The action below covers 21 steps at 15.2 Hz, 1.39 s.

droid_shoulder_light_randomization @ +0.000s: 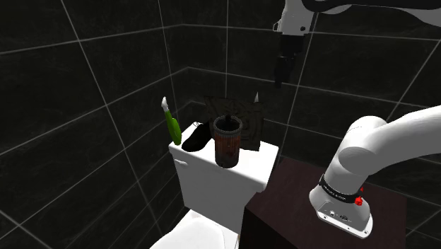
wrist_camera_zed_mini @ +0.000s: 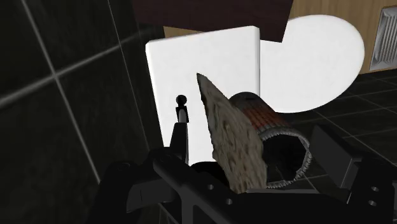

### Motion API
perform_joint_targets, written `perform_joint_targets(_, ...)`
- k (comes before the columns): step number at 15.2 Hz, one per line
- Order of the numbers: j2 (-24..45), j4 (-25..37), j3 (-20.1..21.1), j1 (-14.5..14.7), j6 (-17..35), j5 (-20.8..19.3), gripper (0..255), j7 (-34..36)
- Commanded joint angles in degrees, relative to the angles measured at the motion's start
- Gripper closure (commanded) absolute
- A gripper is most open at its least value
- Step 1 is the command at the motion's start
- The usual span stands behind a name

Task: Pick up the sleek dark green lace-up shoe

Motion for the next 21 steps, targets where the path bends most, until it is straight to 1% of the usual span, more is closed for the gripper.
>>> perform_joint_targets(1, 0.00, 0.00, 0.00, 0.00, 0.00, 0.00, 0, 0.00)
perform_joint_targets(6, 8.28, -0.27, 1.13, 1.03, 8.93, 0.00, 0, -1.76)
perform_joint_targets(11, 17.66, 1.45, 2.31, 1.94, 16.98, -0.20, 0, -3.26)
perform_joint_targets(16, 27.73, 5.08, 3.39, 2.86, 23.81, -0.83, 0, -4.38)
perform_joint_targets(21, 38.18, 10.55, 4.42, 3.73, 29.17, -1.98, 0, -5.11)
